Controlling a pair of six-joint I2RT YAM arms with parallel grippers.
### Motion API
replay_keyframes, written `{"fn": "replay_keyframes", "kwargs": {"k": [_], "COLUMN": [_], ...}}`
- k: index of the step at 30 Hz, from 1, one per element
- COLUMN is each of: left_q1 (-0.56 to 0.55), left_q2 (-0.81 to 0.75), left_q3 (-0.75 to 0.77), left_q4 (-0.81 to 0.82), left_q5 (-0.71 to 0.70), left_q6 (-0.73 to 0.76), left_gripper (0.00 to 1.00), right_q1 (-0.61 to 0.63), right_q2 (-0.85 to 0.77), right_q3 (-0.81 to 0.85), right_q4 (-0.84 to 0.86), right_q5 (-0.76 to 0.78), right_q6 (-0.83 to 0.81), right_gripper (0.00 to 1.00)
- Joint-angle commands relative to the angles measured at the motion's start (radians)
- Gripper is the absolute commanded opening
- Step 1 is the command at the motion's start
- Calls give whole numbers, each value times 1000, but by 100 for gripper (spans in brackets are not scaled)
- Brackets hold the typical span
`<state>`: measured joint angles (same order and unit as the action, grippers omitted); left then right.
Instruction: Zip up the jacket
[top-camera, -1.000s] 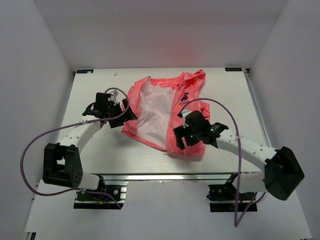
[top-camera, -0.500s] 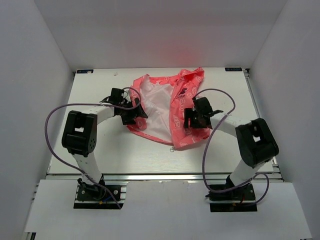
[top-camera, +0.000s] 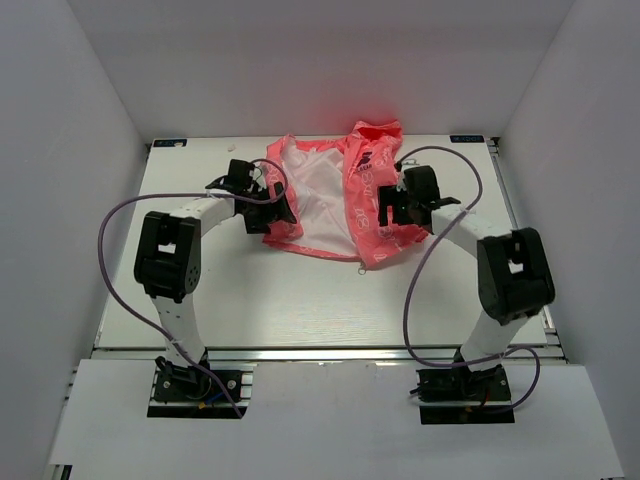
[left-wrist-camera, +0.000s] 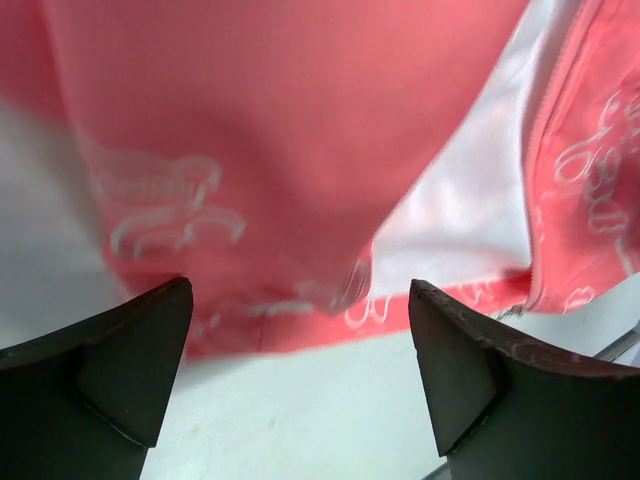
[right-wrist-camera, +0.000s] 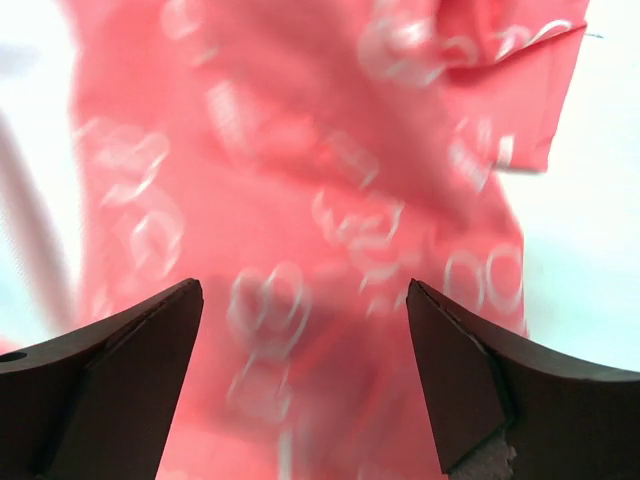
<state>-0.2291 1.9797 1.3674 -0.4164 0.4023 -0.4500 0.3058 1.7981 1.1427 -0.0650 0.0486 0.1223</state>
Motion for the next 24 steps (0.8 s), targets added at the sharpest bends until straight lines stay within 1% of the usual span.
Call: {"fn": "replay_keyframes", "kwargs": {"k": [1, 5, 8, 10, 11, 13, 18, 19, 20, 21, 24], "left_q1": [-41, -98, -104, -104, -104, -104, -104, -104, -104, -104, -110], "left_q2": [-131, -156, -157, -154, -151, -142, -128, -125, -122, -119, -99], "left_q3": [-60, -80, -100, -100, -94, -73, -53, -53, -51, -45, -19], "left_q4": [-48, -82, -49, -36, -38, -41, -32, -27, -22, -21, -24], "left_q5": [-71, -132, -131, -149, -154, -166, -191, -191, -189, -186, -169], "left_q6": [10, -21, -58, -62, -62, -62, -73, -75, -75, -75, -69], "left_gripper": [98, 98, 98, 98, 98, 98, 98, 97, 96, 95, 92], "right_q1": [53, 108, 193, 242, 249, 256, 256, 256, 256, 256, 256], "right_q2": [-173, -232, -246, -223, -209, -172, -126, -120, -117, -112, -106], "right_q3": [-47, -69, -92, -98, -92, -74, -70, -72, -74, -74, -86], "right_q4": [-67, -188, -213, -217, -228, -233, -214, -214, -223, -226, -233], "right_q5": [-41, -111, -69, -55, -55, -52, 11, 14, 11, 8, -1], "right_q6": [-84, -76, -88, -82, -69, -34, -12, -10, -13, -15, -12], "right_gripper": [88, 88, 87, 85, 84, 80, 76, 76, 71, 69, 68]}}
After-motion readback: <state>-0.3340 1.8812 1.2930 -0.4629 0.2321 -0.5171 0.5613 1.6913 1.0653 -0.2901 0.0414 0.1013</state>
